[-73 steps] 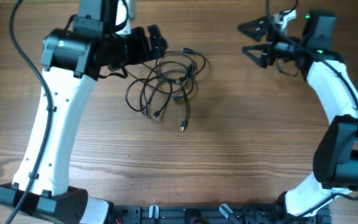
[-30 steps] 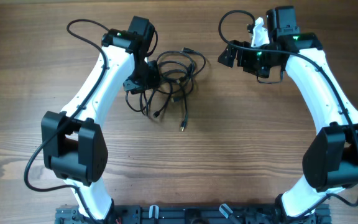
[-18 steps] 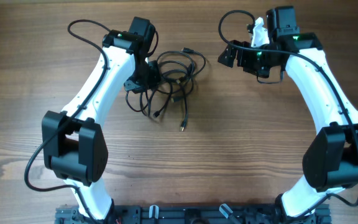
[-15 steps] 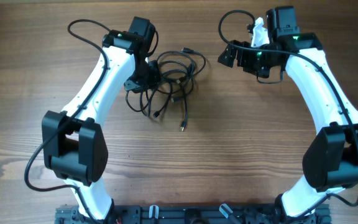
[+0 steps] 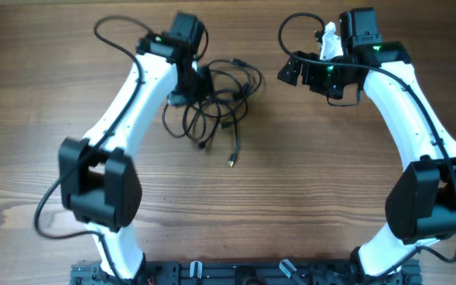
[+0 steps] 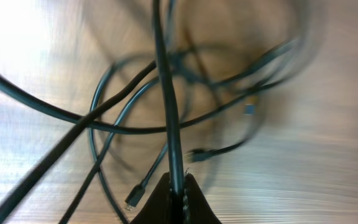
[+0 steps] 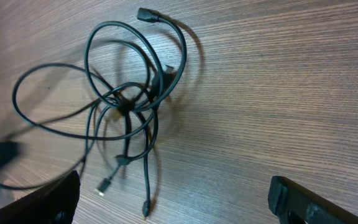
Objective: Untangle cables
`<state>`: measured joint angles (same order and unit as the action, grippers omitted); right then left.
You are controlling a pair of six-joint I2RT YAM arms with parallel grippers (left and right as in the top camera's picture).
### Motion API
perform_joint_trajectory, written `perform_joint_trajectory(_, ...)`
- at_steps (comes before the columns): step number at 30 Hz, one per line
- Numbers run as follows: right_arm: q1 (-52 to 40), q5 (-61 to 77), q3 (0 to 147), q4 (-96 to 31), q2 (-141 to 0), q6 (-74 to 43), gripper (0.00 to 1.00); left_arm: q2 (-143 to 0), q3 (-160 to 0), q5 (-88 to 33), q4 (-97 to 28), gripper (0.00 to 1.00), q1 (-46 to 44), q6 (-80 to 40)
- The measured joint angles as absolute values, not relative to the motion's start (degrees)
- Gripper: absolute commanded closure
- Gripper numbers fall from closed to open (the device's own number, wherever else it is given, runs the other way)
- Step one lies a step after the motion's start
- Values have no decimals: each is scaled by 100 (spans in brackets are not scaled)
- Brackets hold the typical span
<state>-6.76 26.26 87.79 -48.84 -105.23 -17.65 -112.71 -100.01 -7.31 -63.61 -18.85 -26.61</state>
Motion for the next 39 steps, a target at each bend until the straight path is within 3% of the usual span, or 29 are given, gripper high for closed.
perform_joint_trajectory(6,-676,2626,8779,-4882,-10523,-1765,1,-9747,-11491,-1087,-5780,96,-1885,-2602)
perform_joint_trajectory(11,-676,2626,8779,-4882,-10523,-1765,0,-8600,-11716,-1404,-5050,96,-1885,-2665)
perform_joint_trajectory(20,-676,2626,8779,-4884,-10523,-1765,1,-8442,-11716,-1643,-4418,96,-1885,-2952)
perform_joint_trajectory(27,-676,2626,8779,-4886,-10523,-1765,1,-8582,-11725,-1271,-5913,96,-1885,-2954)
perform_joint_trajectory(32,-676,2624,8779,-4884,-10523,-1765,0,-9472,-11727,-604,-7218,96,-1885,-2954)
perform_joint_trajectory(39,-672,2971,8779,-4912,-10523,-1721,3,-11037,-11699,217,-7629,96,-2375,-3151)
